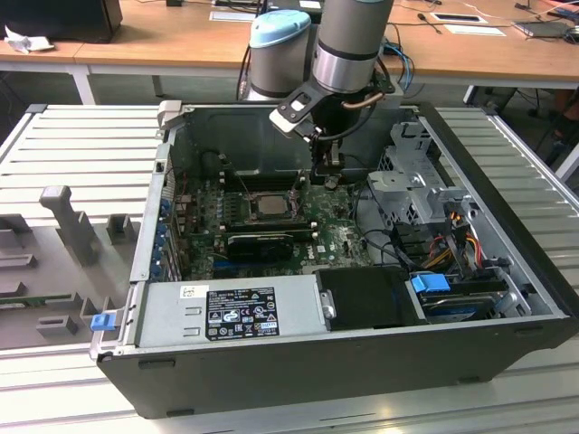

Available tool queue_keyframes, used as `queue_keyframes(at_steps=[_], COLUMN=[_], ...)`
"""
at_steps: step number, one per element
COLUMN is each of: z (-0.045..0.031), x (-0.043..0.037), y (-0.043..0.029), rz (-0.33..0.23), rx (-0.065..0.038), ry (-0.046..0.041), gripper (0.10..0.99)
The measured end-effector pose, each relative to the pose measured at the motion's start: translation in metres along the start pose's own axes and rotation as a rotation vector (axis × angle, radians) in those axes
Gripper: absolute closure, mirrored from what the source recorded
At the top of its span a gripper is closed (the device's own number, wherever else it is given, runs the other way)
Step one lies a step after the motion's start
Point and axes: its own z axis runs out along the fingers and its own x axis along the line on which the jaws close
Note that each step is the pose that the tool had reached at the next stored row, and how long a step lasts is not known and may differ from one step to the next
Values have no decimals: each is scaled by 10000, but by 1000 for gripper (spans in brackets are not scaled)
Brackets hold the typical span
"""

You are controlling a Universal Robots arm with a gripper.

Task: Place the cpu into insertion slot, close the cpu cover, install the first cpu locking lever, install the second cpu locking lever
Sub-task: 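Close the cpu cover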

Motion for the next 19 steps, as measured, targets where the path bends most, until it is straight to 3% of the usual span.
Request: queue_keyframes(at_steps=[19], z=[8], x=[5], y=[-200], rz=[-2], rx=[-24], ry=[0], gripper=[980])
